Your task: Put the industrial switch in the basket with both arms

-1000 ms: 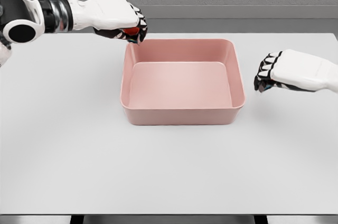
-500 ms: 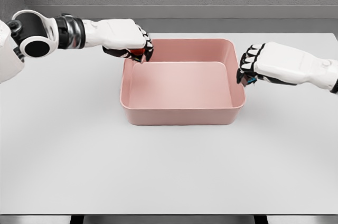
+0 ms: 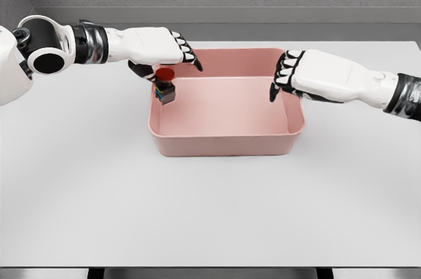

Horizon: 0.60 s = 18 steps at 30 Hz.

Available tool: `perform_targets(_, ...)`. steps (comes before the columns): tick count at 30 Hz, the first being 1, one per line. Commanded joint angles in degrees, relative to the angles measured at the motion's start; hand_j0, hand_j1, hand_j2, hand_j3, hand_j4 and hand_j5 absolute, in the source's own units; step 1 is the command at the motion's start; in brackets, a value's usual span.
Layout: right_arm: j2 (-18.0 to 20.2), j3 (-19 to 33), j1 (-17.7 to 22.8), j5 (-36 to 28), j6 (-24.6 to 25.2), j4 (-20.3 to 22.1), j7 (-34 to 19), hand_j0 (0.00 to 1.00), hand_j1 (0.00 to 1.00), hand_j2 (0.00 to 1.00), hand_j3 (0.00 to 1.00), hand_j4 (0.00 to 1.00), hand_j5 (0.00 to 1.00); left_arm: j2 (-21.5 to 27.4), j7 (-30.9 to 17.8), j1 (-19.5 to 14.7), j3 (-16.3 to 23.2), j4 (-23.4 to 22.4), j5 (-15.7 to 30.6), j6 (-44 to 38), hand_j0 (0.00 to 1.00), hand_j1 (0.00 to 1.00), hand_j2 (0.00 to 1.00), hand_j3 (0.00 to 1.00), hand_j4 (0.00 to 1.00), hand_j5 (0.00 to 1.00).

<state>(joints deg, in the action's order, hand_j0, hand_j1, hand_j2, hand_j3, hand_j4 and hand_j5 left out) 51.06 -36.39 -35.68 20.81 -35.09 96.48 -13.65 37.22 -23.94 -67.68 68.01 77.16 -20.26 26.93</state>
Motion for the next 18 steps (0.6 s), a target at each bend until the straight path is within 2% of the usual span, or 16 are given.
perform_targets(1, -1.9, 0.0, -0.1, 0.1, 0.1, -0.3, 0.0, 0.45, 0.45, 0.45, 0.45, 0.45, 0.45, 0.0, 0.0, 0.0, -0.1, 0.0, 0.2, 0.0, 0.98, 0.98, 0.98, 0.98, 0.98, 0.98)
perform_targets(3, -3.2, 0.0, -0.4, 1.2, 0.1, -0.8, 0.0, 0.45, 0.45, 0.45, 0.45, 0.45, 0.45, 0.0, 0.0, 0.0, -0.1, 0.0, 0.2, 0.0, 0.99, 0.99, 0.99, 0.99, 0.99, 0.99)
perform_targets(16, -3.9, 0.0, -1.0, 1.2, 0.1, -0.9, -0.1, 0.45, 0.45, 0.45, 0.45, 0.45, 0.45, -0.5, 0.1, 0.0, -0.1, 0.2, 0.2, 0.1, 1.0, 1.0, 1.0, 1.0, 1.0, 1.0)
perform_targets(18, -4.0, 0.1, -1.1, 1.2, 0.1, -0.9, 0.0, 0.56, 0.56, 0.56, 0.56, 0.56, 0.56, -0.7, 0.1, 0.0, -0.1, 0.2, 0.3, 0.1, 1.0, 1.0, 1.0, 1.0, 1.0, 1.0)
